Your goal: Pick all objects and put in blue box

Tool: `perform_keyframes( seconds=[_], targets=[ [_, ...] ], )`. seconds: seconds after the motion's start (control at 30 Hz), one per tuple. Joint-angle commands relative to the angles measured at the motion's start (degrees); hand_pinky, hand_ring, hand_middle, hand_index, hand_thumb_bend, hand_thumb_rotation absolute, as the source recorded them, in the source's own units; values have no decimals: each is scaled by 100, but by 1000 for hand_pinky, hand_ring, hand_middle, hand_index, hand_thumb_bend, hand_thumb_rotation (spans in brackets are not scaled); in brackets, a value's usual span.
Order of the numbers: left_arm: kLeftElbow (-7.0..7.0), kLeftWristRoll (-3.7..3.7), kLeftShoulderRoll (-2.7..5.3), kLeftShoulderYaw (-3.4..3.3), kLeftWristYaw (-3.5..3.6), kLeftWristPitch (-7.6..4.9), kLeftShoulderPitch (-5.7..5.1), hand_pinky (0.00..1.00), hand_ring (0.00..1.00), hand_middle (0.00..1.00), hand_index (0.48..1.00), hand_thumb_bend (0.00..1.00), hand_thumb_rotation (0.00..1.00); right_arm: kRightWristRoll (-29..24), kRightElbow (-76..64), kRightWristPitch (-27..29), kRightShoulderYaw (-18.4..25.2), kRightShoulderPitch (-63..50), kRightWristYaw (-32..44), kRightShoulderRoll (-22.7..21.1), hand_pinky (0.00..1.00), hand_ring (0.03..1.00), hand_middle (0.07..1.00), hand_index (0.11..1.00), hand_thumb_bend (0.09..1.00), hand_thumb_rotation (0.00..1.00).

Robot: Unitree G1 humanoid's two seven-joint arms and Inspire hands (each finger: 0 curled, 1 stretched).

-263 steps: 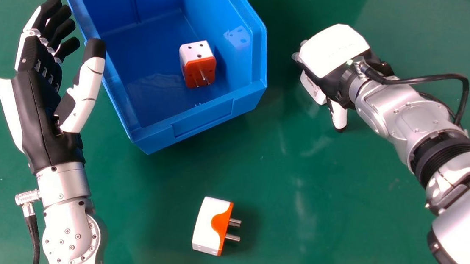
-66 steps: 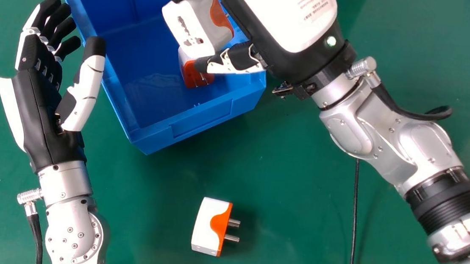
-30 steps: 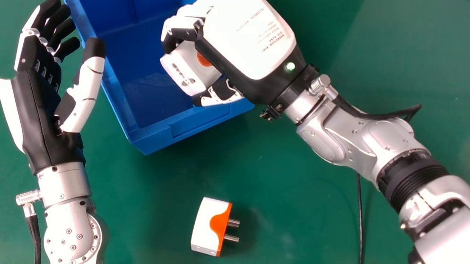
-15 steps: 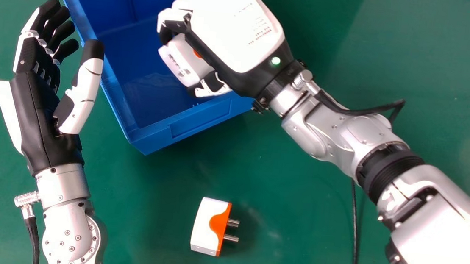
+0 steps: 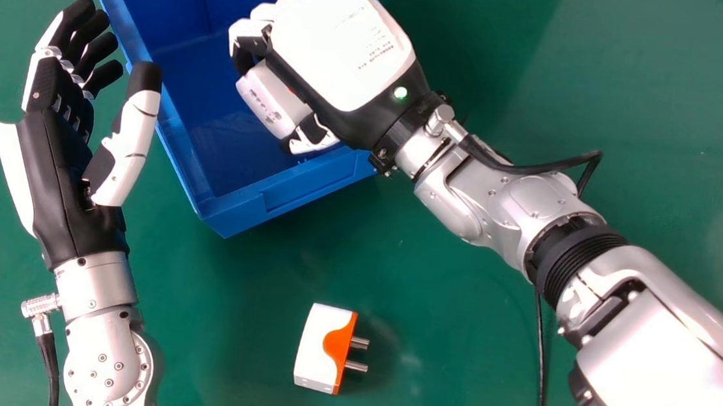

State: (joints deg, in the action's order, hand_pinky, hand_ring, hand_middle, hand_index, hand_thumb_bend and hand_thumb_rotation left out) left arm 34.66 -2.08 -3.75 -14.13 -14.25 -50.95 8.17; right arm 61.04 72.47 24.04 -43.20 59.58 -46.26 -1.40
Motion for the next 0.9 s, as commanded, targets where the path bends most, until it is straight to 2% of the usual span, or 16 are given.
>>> perform_keyframes(
  seconds=[0.0, 0.17, 0.33, 0.5, 0.53, 0.6, 0.63, 0.67, 0.7, 0.73, 0.77, 0.8, 0.87],
  targets=[
    [-27, -5, -49, -2, 21, -148, 69, 769, 795, 817, 802, 667, 462, 2, 31, -61, -124, 167, -81, 81, 311, 453, 548, 498, 494, 0],
    [-36, -18, -44, -4, 18, -127, 83, 774, 799, 821, 806, 669, 464, -32, 63, -111, -276, 115, 62, 152, 312, 455, 546, 503, 494, 0],
    [10, -43, -62, -15, 1, -130, 117, 776, 800, 822, 806, 669, 465, -15, 23, -524, -373, 99, 399, 208, 311, 454, 546, 505, 494, 0],
    [8, 17, -51, -10, 50, -119, 141, 778, 801, 822, 806, 671, 467, 141, -52, -1082, -608, 104, 560, 202, 313, 453, 546, 504, 494, 0],
    [9, 2, -52, -10, 44, -116, 145, 778, 801, 822, 806, 671, 467, 118, -64, -1100, -619, 94, 577, 194, 353, 449, 542, 501, 499, 0],
    [17, -24, -53, -8, 33, -119, 156, 778, 801, 822, 806, 671, 467, 90, -81, -1116, -624, 60, 571, 177, 353, 449, 542, 501, 499, 0],
    [22, -42, -56, -7, 22, -122, 161, 776, 801, 822, 806, 671, 466, 85, -92, -1121, -626, 47, 564, 170, 415, 518, 604, 551, 553, 0],
    [26, -58, -58, -8, 12, -124, 165, 776, 801, 822, 806, 671, 466, 83, -100, -1124, -628, 38, 551, 164, 415, 518, 604, 551, 553, 0],
    [29, -60, -56, -6, 12, -126, 169, 774, 801, 823, 807, 668, 465, 79, -110, -1119, -628, 28, 535, 156, 483, 595, 675, 607, 593, 0],
    [31, -59, -54, -5, 14, -129, 173, 774, 801, 823, 807, 668, 465, 71, -124, -1117, -623, 18, 522, 149, 483, 595, 675, 607, 593, 0],
    [27, -53, -48, -1, 20, -127, 173, 773, 800, 823, 808, 667, 465, 70, -142, -1130, -621, 9, 505, 142, 543, 663, 736, 655, 625, 0],
    [17, -51, -43, 2, 21, -114, 167, 773, 800, 823, 808, 667, 465, 84, -168, -1174, -628, -4, 478, 135, 543, 663, 736, 655, 625, 0],
    [12, -39, -36, 7, 34, -115, 154, 772, 800, 822, 808, 666, 465, 98, -229, -1223, -635, -32, 441, 117, 652, 781, 831, 732, 678, 16]
  ],
)
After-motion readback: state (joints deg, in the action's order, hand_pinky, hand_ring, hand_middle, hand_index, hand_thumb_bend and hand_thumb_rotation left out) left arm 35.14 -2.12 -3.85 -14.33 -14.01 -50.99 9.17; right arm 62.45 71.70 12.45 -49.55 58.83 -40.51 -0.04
